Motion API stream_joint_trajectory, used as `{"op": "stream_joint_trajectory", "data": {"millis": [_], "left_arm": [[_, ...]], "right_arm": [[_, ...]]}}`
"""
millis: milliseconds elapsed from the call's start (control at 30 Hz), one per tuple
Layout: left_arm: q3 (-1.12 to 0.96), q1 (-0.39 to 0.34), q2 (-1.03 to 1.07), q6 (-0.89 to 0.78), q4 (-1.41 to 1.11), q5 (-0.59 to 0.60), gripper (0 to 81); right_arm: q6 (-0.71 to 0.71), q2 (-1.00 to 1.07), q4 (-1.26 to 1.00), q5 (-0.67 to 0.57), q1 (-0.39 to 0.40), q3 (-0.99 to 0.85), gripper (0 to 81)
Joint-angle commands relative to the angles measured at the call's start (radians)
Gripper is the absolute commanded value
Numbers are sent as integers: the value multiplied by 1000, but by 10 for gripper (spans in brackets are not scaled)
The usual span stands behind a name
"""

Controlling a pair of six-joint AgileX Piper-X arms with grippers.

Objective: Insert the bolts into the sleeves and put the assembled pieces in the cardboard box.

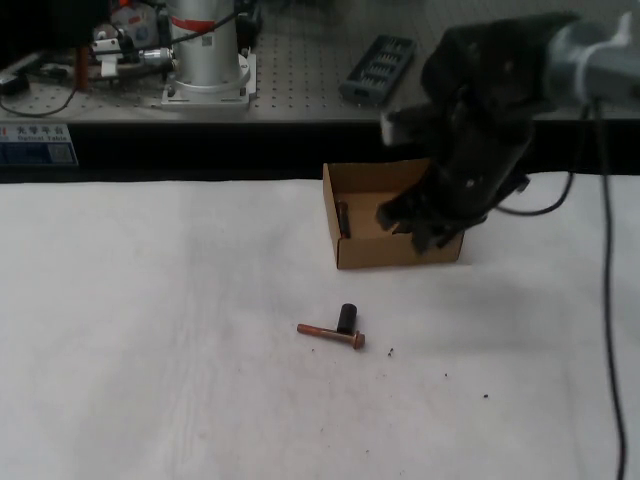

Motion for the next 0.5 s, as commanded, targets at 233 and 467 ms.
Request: {"op": "stream_joint_trajectory", "data": {"millis": [233,467], "left_arm": [[-6,-28,210,-296,-509,146,80],[-6,-186,379,-511,-730,169,80]], "right_arm": [[83,-367,-323,-195,-43,500,32],[278,-602,-727,-378,-11,819,32]]}}
